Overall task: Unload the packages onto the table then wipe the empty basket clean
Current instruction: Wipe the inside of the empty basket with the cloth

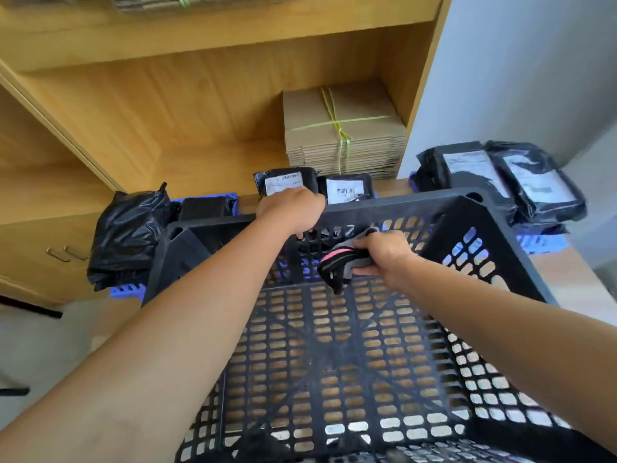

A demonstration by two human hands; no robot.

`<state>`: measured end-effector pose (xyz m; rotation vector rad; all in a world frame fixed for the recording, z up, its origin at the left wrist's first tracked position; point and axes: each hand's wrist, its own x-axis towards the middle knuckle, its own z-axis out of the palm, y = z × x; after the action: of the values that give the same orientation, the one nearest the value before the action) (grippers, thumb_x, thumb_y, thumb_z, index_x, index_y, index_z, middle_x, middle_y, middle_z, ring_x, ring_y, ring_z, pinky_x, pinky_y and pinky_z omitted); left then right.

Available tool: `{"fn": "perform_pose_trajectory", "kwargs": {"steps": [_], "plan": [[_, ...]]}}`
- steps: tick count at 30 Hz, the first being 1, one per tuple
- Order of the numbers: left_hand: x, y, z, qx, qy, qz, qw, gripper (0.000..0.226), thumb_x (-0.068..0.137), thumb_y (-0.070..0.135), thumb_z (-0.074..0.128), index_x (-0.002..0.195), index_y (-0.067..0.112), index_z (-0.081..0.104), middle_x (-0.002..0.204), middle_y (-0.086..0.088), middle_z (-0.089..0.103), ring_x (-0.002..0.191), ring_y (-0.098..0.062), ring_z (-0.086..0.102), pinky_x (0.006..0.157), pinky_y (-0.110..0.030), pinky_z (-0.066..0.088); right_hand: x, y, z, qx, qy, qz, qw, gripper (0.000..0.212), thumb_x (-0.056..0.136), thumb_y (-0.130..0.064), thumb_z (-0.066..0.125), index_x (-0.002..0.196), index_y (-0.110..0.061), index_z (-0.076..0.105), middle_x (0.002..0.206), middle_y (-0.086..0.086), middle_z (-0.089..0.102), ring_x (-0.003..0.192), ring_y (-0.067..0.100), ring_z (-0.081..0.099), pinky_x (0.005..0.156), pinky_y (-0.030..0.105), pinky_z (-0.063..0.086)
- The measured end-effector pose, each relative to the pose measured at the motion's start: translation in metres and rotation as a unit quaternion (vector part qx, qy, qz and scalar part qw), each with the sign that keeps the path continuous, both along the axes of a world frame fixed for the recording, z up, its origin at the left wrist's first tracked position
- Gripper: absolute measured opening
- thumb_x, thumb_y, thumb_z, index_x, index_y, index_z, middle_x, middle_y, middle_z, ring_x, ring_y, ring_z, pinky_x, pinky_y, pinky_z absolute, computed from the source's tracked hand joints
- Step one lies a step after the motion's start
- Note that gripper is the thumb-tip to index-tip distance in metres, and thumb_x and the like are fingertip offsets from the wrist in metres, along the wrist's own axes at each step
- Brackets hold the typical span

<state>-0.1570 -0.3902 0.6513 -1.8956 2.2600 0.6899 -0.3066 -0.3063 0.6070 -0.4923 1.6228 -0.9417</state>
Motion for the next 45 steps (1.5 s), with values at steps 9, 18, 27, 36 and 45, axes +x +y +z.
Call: {"fn": "perform_pose_trajectory", "kwargs": {"steps": [9, 18, 27, 36, 45], "plan": [[-0.005, -0.003, 0.006, 0.098, 0.057, 0.072, 0.991, 0.034, 0.097, 0.035, 0.025, 0.112, 0.017, 0.048, 0.066, 0.000, 0.074, 0.067, -0.018, 0.069, 0.075, -0.032, 0.044, 0.015, 0.000, 0.038, -0.080, 0.193, 0.117, 0.971, 0.020, 0.093, -0.005, 0.053, 0.079, 0.006, 0.062, 0.078, 0.023, 0.068, 0.059, 0.036, 0.071, 0.053, 0.042, 0.061], [0.003, -0.005, 0.006, 0.048, 0.022, -0.007, 0.999, 0.038, 0.081, 0.035, 0.029, 0.090, 0.007, 0.053, 0.101, -0.021, 0.060, 0.086, -0.031, 0.057, 0.070, -0.036, 0.031, 0.057, 0.010, 0.039, -0.130, 0.326, 0.270, 0.896, 0.024, 0.090, -0.007, 0.051, 0.068, -0.016, 0.049, 0.066, 0.001, 0.053, 0.060, 0.018, 0.050, 0.054, 0.030, 0.037], [0.005, 0.002, -0.004, -0.112, 0.015, -0.034, 0.993, 0.032, 0.096, 0.026, 0.025, 0.074, 0.016, 0.047, 0.081, -0.005, 0.055, 0.073, -0.025, 0.052, 0.059, -0.032, 0.030, 0.032, 0.064, 0.028, -0.036, 0.294, 0.152, 0.943, 0.014, 0.086, -0.012, 0.063, 0.073, -0.010, 0.057, 0.069, 0.004, 0.058, 0.065, 0.020, 0.055, 0.064, 0.033, 0.049], [0.006, 0.004, -0.007, -0.206, 0.065, -0.042, 0.976, 0.038, 0.098, 0.030, 0.031, 0.088, 0.011, 0.062, 0.072, -0.005, 0.060, 0.064, -0.027, 0.056, 0.055, -0.032, 0.037, -0.004, 0.111, 0.032, -0.012, 0.256, 0.003, 0.967, 0.021, 0.077, -0.008, 0.077, 0.075, -0.013, 0.056, 0.074, 0.007, 0.061, 0.071, 0.024, 0.058, 0.071, 0.038, 0.049], [-0.023, 0.114, 0.007, -0.059, 0.299, -0.211, 0.929, 0.063, 0.088, 0.049, 0.066, 0.144, 0.028, 0.046, 0.144, 0.010, 0.048, 0.133, -0.009, 0.038, 0.108, -0.029, 0.033, -0.028, 0.085, 0.053, -0.031, 0.082, -0.045, 0.995, 0.022, 0.076, -0.011, 0.081, 0.082, -0.007, 0.060, 0.076, 0.011, 0.067, 0.063, 0.022, 0.067, 0.060, 0.032, 0.058]]}}
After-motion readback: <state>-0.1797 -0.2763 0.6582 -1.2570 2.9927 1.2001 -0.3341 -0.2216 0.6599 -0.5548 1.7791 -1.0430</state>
